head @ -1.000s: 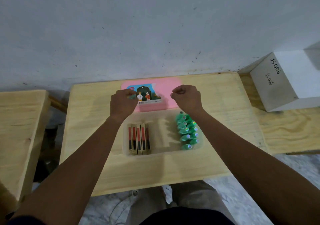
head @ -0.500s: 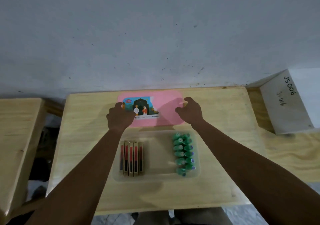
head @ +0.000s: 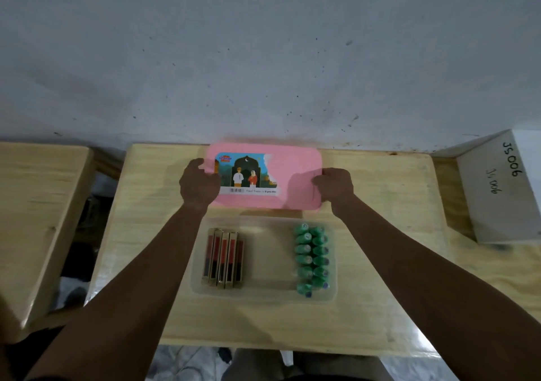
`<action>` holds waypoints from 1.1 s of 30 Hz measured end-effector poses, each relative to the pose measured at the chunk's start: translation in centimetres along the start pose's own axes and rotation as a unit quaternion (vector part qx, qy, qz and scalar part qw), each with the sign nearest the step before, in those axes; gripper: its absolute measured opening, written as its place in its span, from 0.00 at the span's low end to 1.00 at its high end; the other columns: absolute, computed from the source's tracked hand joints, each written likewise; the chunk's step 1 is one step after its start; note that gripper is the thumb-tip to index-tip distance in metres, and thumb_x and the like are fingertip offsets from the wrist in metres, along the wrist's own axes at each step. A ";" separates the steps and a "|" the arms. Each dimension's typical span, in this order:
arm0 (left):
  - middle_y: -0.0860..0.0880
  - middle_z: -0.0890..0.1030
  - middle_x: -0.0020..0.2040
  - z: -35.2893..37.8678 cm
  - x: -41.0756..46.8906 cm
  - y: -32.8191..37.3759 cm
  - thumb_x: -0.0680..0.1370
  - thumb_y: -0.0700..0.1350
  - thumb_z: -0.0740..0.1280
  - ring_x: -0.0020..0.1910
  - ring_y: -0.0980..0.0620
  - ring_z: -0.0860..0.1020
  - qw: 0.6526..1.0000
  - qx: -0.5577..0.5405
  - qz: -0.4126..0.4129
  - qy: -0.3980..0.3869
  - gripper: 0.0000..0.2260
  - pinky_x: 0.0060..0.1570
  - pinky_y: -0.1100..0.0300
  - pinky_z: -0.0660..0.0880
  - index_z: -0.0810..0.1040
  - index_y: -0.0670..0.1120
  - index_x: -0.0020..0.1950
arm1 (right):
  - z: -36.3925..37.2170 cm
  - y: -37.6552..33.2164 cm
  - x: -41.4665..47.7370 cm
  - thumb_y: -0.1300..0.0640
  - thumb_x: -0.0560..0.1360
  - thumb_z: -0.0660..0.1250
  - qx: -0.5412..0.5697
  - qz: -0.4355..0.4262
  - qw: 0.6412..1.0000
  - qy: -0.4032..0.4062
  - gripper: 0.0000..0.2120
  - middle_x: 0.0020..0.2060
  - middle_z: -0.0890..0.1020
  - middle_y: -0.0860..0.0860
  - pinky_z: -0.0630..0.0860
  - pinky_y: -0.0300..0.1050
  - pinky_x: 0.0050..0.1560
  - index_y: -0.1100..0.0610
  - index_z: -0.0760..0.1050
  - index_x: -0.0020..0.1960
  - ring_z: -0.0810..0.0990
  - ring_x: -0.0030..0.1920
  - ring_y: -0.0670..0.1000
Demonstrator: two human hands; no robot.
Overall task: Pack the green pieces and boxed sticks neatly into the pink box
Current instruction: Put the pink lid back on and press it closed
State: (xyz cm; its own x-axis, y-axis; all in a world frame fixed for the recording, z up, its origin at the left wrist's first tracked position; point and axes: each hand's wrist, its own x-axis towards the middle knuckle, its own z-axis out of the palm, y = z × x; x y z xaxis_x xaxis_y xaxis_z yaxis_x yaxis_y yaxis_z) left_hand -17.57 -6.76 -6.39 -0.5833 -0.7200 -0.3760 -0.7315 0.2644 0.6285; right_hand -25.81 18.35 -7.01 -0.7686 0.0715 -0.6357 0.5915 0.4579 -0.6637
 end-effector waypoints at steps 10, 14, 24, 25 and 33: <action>0.38 0.83 0.55 -3.6 -2.9 -0.1 0.78 0.38 0.59 0.55 0.38 0.79 0.997 -0.047 0.059 0.024 0.14 0.53 0.51 0.76 0.82 0.38 0.57 | -1.6 -1.0 -4.8 0.61 0.77 0.61 0.089 -0.102 0.991 0.007 0.15 0.50 0.80 0.55 0.74 0.43 0.37 0.59 0.79 0.61 0.78 0.44 0.54; 0.42 0.84 0.49 -5.2 -5.3 -1.1 0.78 0.37 0.58 0.49 0.42 0.80 0.994 -0.061 0.091 -0.007 0.15 0.47 0.53 0.76 0.84 0.40 0.53 | -1.7 1.0 -8.7 0.57 0.76 0.60 0.064 -0.133 0.987 0.066 0.16 0.50 0.80 0.53 0.76 0.49 0.50 0.58 0.79 0.61 0.78 0.51 0.57; 0.43 0.85 0.53 -7.5 -11.9 -9.3 0.77 0.37 0.60 0.53 0.41 0.80 0.991 -0.041 0.127 -0.020 0.15 0.50 0.54 0.77 0.84 0.44 0.56 | 0.1 9.6 -16.2 0.60 0.78 0.61 -0.015 -0.149 0.980 0.131 0.13 0.51 0.82 0.60 0.72 0.44 0.42 0.61 0.80 0.57 0.76 0.45 0.56; 0.43 0.84 0.54 -7.5 -12.2 -10.0 0.77 0.38 0.60 0.55 0.41 0.80 0.992 -0.037 0.122 -0.024 0.16 0.50 0.55 0.76 0.84 0.45 0.57 | 0.2 10.0 -16.6 0.60 0.78 0.61 -0.014 -0.145 0.980 0.137 0.13 0.51 0.83 0.59 0.74 0.47 0.45 0.61 0.80 0.58 0.77 0.46 0.57; 0.44 0.83 0.59 -7.2 -14.2 -12.3 0.77 0.36 0.59 0.60 0.43 0.78 0.991 -0.035 0.119 -0.055 0.17 0.59 0.54 0.75 0.82 0.44 0.62 | -0.1 12.5 -18.8 0.61 0.77 0.61 0.004 -0.131 0.978 0.164 0.15 0.54 0.82 0.58 0.71 0.44 0.45 0.60 0.79 0.61 0.76 0.45 0.55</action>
State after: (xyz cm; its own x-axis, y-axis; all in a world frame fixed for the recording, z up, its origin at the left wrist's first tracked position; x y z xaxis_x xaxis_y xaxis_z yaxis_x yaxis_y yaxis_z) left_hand 2.25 -4.35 -3.85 -0.7744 -0.5673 -0.2803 -0.5440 0.3705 0.7529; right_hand -3.98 22.79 -3.29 -0.9301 0.2331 -0.2838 0.3645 0.4916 -0.7909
